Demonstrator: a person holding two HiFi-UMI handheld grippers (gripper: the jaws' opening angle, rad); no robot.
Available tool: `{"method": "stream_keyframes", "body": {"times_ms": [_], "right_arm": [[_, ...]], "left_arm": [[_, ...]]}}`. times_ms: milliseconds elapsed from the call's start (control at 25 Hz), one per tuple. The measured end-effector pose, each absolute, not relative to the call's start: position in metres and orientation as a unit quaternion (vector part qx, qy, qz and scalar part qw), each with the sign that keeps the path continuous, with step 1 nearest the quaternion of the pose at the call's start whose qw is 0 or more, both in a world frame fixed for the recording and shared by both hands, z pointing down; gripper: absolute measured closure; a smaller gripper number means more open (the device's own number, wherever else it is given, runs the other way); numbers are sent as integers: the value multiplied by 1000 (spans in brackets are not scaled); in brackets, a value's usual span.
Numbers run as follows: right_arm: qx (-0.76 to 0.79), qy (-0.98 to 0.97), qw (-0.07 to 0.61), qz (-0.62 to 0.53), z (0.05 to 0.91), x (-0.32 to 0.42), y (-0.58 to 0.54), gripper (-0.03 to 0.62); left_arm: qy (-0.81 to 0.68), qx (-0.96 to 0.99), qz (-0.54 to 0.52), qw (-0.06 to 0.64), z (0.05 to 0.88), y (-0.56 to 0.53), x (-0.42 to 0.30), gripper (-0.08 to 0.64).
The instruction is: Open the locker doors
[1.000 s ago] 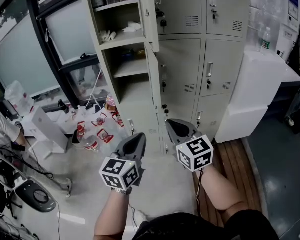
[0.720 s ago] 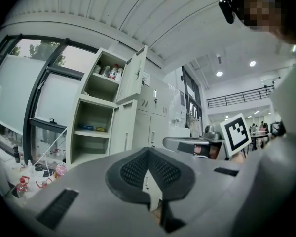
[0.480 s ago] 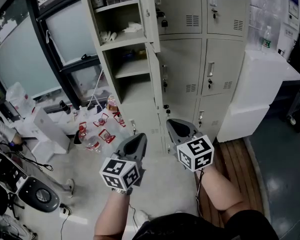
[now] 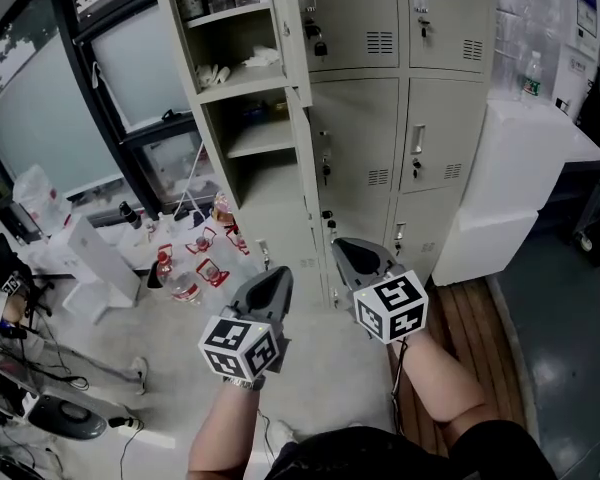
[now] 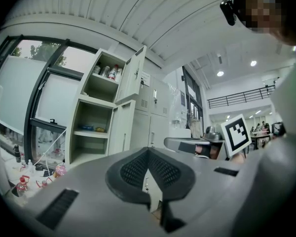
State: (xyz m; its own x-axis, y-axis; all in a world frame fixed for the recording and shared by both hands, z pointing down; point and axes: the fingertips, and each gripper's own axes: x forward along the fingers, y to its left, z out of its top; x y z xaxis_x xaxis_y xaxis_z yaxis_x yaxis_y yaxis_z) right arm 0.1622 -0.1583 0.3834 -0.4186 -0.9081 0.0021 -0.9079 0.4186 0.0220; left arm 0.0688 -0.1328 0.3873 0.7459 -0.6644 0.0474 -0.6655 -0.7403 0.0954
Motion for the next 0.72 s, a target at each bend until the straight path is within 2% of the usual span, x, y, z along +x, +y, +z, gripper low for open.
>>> {"method": "stream_keyframes", "body": {"times_ms": [720], "right_arm": [[538, -843, -3, 9, 387, 207, -149, 592]], "left_arm": [[-352, 934, 19, 54, 385, -117, 118, 561]]}}
